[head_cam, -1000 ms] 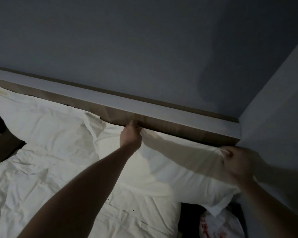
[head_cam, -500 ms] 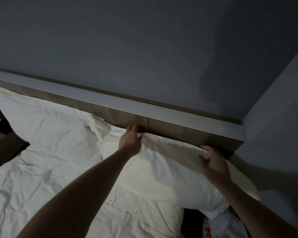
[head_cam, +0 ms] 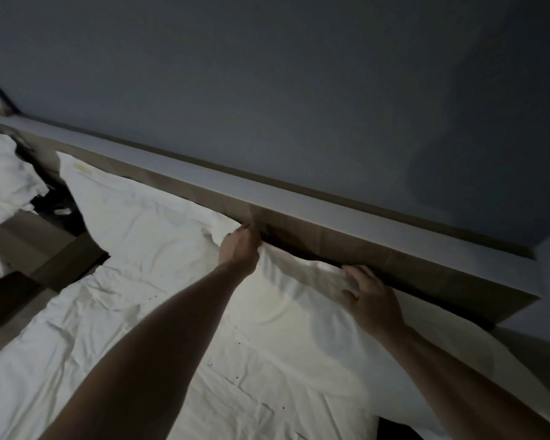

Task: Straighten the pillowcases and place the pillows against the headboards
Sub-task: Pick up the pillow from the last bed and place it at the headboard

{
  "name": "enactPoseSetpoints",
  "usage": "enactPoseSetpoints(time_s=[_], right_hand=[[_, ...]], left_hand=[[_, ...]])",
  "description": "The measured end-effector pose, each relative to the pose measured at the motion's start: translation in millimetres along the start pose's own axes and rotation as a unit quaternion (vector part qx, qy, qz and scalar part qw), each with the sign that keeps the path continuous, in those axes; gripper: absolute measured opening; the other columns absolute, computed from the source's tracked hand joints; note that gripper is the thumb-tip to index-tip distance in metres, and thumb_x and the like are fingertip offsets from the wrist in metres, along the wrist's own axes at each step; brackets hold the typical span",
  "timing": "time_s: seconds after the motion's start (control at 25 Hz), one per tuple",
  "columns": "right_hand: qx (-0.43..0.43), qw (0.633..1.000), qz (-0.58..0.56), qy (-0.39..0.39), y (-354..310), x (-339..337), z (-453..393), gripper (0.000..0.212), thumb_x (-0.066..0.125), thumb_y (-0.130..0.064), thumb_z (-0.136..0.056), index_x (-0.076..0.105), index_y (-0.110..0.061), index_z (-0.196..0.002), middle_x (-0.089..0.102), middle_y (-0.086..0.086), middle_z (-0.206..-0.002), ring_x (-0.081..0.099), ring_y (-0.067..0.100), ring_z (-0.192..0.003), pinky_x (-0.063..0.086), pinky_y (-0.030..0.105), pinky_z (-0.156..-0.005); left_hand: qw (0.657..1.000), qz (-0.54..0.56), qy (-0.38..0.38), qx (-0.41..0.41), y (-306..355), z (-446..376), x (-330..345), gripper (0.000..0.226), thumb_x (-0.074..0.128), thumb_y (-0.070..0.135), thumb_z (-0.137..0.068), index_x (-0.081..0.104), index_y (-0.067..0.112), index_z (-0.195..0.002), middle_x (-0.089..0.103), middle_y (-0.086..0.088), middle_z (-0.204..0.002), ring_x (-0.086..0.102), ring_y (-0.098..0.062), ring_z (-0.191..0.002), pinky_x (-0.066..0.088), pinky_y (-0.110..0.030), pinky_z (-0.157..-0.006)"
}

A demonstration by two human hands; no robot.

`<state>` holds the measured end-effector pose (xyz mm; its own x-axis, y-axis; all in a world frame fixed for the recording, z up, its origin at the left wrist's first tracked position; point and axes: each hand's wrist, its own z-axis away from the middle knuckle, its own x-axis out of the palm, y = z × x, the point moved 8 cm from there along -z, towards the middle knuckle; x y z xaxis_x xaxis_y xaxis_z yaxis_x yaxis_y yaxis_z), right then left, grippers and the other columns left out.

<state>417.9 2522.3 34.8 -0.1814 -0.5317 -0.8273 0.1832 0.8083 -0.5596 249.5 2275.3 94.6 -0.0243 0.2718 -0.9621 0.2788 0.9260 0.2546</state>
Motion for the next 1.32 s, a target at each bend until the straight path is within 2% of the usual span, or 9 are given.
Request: enactPoseSetpoints(time_s=[0.2,0.36,0.52,0.64,0.76,0.88,1.04,1.16,1.32], right_hand=[[0.042,0.997,-0.027,0.053,-9,5,-24,0.020,0.062,-0.011,-0.092,0.071,-0.010,-0.111,0.072,0.012,-0.110,0.066,0.034,-0.102,0.050,0.040,-0.084],[-0.001,0.993,-0.045,0.106,-12,-8,-22,0.008,0.065,-0.009,-0.091,0.070,-0.016,-0.091,0.070,0.006,-0.091,0.066,0.030,-0.084,0.050,0.036,-0.070],[-0.018,0.992,-0.069,0.105,-10,-9,-24,0.010,0.060,-0.014,-0.089,0.069,-0.019,-0.089,0.068,0.000,-0.086,0.062,0.020,-0.080,0.043,0.030,-0.069],[-0.029,0.990,-0.080,0.115,-10,-9,-25,0.016,0.054,-0.020,-0.087,0.069,-0.020,-0.090,0.064,-0.004,-0.083,0.060,0.018,-0.079,0.038,0.026,-0.070],[-0.014,0.989,-0.093,0.114,-7,-2,-26,0.018,0.054,-0.015,-0.088,0.069,-0.021,-0.097,0.068,0.000,-0.090,0.064,0.022,-0.086,0.039,0.027,-0.073],[-0.030,0.990,-0.114,0.074,-9,7,-13,0.037,0.063,-0.002,-0.089,0.064,-0.019,-0.122,0.069,0.001,-0.120,0.064,0.019,-0.112,0.048,0.028,-0.091],[-0.030,0.993,-0.090,0.076,29,-7,63,0.045,0.067,-0.011,-0.092,0.058,-0.022,-0.135,0.057,0.000,-0.142,0.051,0.018,-0.137,0.042,0.036,-0.114],[0.053,0.984,-0.073,0.150,85,-40,132,0.040,0.059,-0.033,-0.094,0.061,-0.021,-0.133,0.056,0.003,-0.141,0.052,0.022,-0.132,0.043,0.041,-0.109],[0.190,0.951,-0.065,0.236,143,-82,150,0.059,0.066,-0.031,-0.088,0.051,-0.011,-0.141,0.045,0.017,-0.140,0.063,0.035,-0.094,0.052,0.038,-0.074]], left_hand=[[0.998,0.061,-0.017,-0.011,4,-1,10,0.029,0.059,0.004,-0.090,0.060,0.013,-0.118,0.065,-0.012,-0.122,0.064,-0.039,-0.107,0.053,-0.044,-0.086],[0.997,-0.047,-0.052,-0.020,-33,-1,19,0.058,0.069,0.011,-0.087,0.049,0.018,-0.141,0.050,-0.007,-0.144,0.056,-0.035,-0.121,0.051,-0.045,-0.096],[0.998,-0.028,-0.014,-0.057,-55,-16,-2,0.027,0.057,0.016,-0.097,0.069,0.019,-0.121,0.065,-0.009,-0.132,0.066,-0.040,-0.109,0.055,-0.044,-0.086],[0.991,0.072,0.047,-0.100,-53,-24,-21,0.024,0.059,0.017,-0.099,0.074,0.020,-0.117,0.073,-0.011,-0.124,0.068,-0.038,-0.110,0.055,-0.042,-0.092],[0.989,0.109,0.013,-0.095,-43,-20,-8,0.047,0.059,0.007,-0.096,0.053,0.017,-0.141,0.048,-0.012,-0.152,0.059,-0.039,-0.125,0.051,-0.047,-0.104],[0.996,0.073,-0.042,-0.036,-17,14,24,0.082,0.061,0.001,-0.089,0.023,0.022,-0.158,0.012,-0.004,-0.170,0.034,-0.035,-0.148,0.045,-0.048,-0.115],[0.992,0.091,-0.057,0.063,25,76,51,0.085,0.065,0.020,-0.093,0.014,0.028,-0.161,-0.004,0.002,-0.172,0.019,-0.030,-0.156,0.040,-0.047,-0.119],[0.991,0.079,-0.079,0.081,34,92,67,0.083,0.065,0.025,-0.092,0.018,0.025,-0.161,-0.002,-0.002,-0.173,0.022,-0.032,-0.155,0.041,-0.046,-0.116],[0.976,0.053,-0.197,0.072,32,83,96,0.088,0.070,0.026,-0.090,0.017,0.026,-0.161,0.002,-0.002,-0.172,0.027,-0.038,-0.152,0.044,-0.048,-0.115]])
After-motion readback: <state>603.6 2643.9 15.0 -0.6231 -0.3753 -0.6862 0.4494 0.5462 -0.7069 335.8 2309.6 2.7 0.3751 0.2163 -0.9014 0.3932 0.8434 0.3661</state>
